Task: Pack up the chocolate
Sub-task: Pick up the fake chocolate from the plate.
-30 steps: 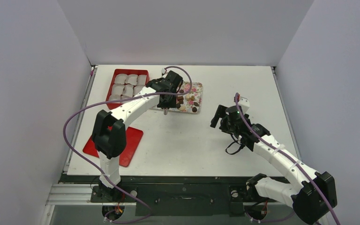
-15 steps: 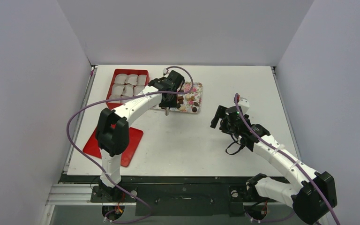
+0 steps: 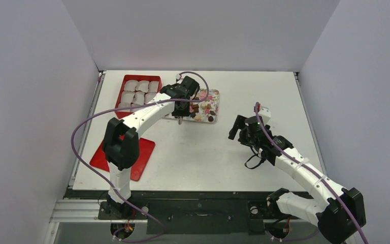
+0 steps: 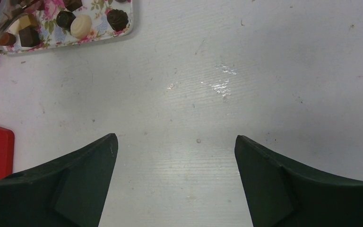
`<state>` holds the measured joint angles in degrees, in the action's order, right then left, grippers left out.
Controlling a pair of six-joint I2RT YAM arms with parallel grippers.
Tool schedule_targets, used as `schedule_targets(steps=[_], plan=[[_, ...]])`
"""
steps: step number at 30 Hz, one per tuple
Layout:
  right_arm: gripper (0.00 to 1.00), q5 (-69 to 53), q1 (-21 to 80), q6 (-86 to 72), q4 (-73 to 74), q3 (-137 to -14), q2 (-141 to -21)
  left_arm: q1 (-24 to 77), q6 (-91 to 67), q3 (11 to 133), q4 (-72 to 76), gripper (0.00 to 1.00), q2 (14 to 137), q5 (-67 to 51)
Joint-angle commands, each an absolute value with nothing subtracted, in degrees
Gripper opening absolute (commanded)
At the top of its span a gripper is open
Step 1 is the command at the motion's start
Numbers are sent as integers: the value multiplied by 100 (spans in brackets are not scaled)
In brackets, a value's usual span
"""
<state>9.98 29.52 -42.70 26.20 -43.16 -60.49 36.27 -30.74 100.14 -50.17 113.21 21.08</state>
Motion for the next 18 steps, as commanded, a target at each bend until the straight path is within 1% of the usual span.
schedule_targets(steps=[1,8,12,16,18], plan=[[89,1027,2901,-4289,2455,-4324,-5875,3631,-2961,10278,-5120,13,10685,2230],[89,1004,2901,-4284,2454,-4342,-5864,3609,-2958,10433,-5336,13,10047,2374],[89,987,2902,-4266,2461,-4369,-5877,3422,-2913,10707,-5526,13,9910,2568],[89,913,2901,-4221,2488,-4504,-5961,2949,-2837,10879,-5548,14,9911,2571],[89,855,2900,-4167,2520,-4585,-6016,2543,-2796,11022,-5521,14,10005,2548]])
